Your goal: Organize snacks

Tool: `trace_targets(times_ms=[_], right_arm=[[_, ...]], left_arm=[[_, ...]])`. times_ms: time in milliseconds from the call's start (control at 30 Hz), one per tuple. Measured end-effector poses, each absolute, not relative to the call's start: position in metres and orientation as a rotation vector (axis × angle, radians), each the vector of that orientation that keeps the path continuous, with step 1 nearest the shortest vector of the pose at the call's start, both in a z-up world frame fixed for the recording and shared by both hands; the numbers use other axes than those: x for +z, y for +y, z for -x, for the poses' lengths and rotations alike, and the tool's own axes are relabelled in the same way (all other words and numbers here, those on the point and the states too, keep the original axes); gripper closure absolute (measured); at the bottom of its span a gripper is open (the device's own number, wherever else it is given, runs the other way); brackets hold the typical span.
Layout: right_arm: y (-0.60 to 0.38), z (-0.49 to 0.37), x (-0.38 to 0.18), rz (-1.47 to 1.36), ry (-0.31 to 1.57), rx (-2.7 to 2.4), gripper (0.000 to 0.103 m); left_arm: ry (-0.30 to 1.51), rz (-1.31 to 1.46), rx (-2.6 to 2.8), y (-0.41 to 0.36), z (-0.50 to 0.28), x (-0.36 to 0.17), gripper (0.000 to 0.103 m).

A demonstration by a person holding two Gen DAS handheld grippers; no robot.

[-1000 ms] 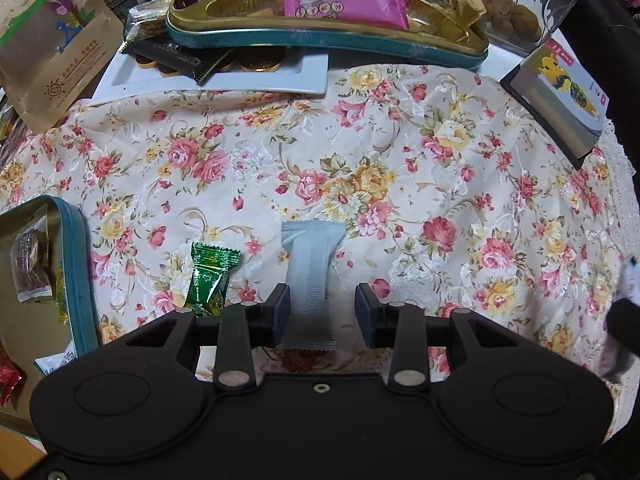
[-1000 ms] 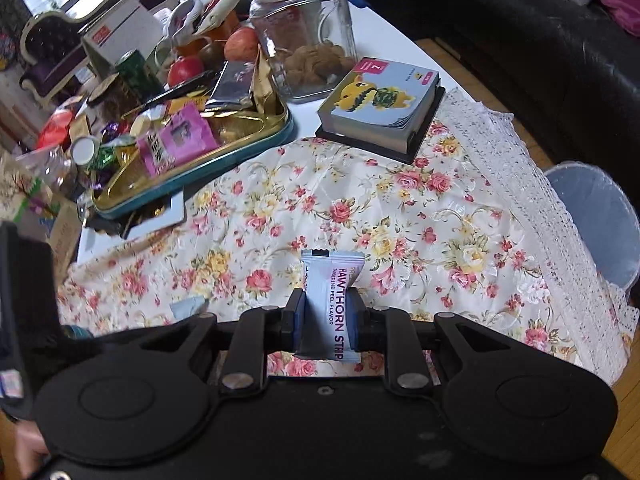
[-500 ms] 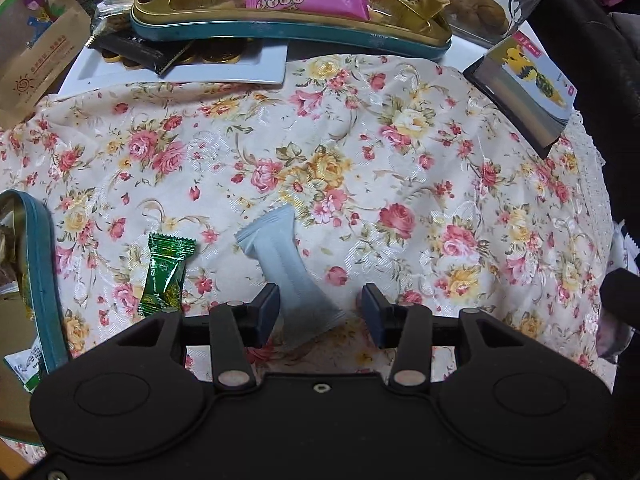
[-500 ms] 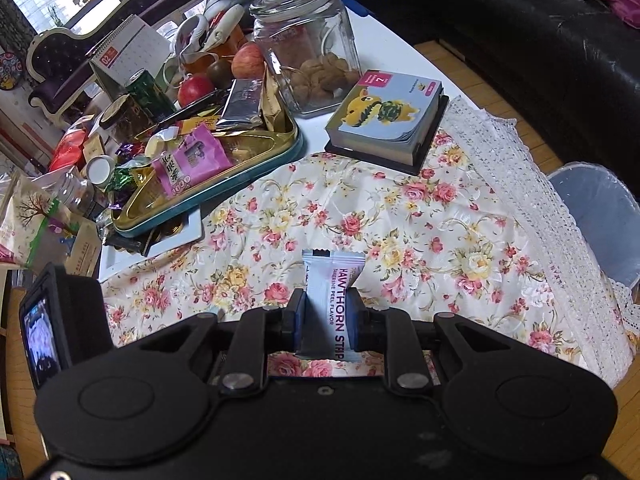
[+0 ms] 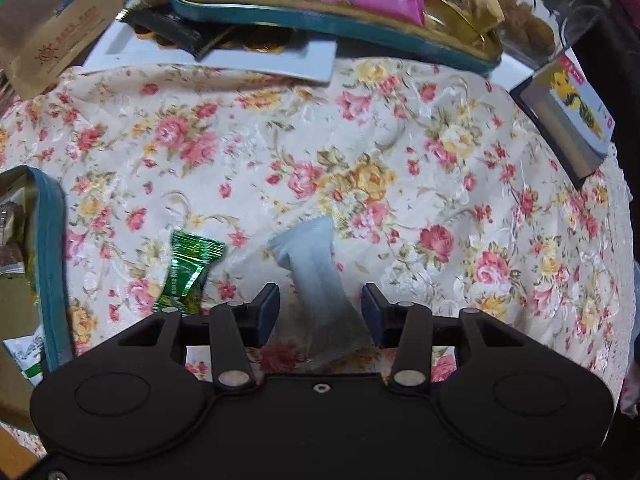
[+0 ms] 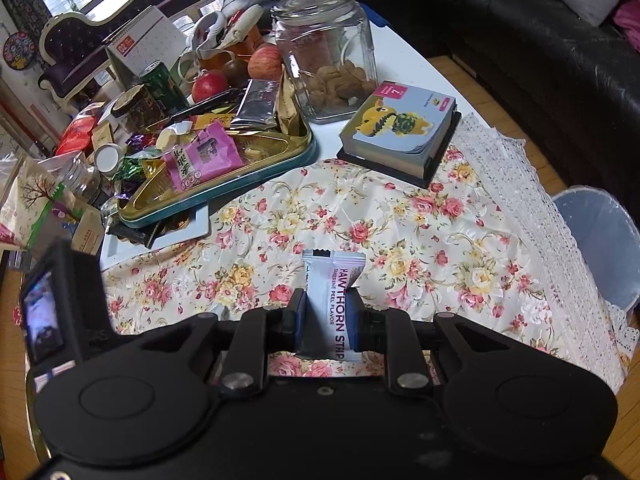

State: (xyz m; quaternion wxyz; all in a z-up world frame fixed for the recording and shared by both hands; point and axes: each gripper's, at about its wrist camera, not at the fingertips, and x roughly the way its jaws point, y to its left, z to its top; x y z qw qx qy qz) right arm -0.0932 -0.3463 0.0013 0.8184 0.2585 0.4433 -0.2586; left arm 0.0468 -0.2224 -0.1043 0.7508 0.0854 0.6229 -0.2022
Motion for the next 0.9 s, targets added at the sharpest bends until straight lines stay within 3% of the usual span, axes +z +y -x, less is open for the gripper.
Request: trace_targets(times_ms=[333,400,567,900], right_arm=[[-0.345,0.093,0.008,-0.549,0.925,-0.544,0.082],[-0.346,0.093,0.011,-0.553,0.916,-0.541,0.082],[-0.353,0.096,0.019,-0.578,0.885,-0.565,0.082],[-0.36,0.094,0.02,-0.62,0.872,-0.605,0.082]], left_arm=[[1.371,-0.215,-0.426,-0.234,-0.041,-0.113,0.052],[1.374,-0.23,-0.45,-0.24,-0.041,-0.112,0.073],[1.426,-0.159,-0.459,-0.241,-0.042,-0.104,0.074],[1.272,-0.178,-0.467,-0.215,-0.041,-0.015,0.075]])
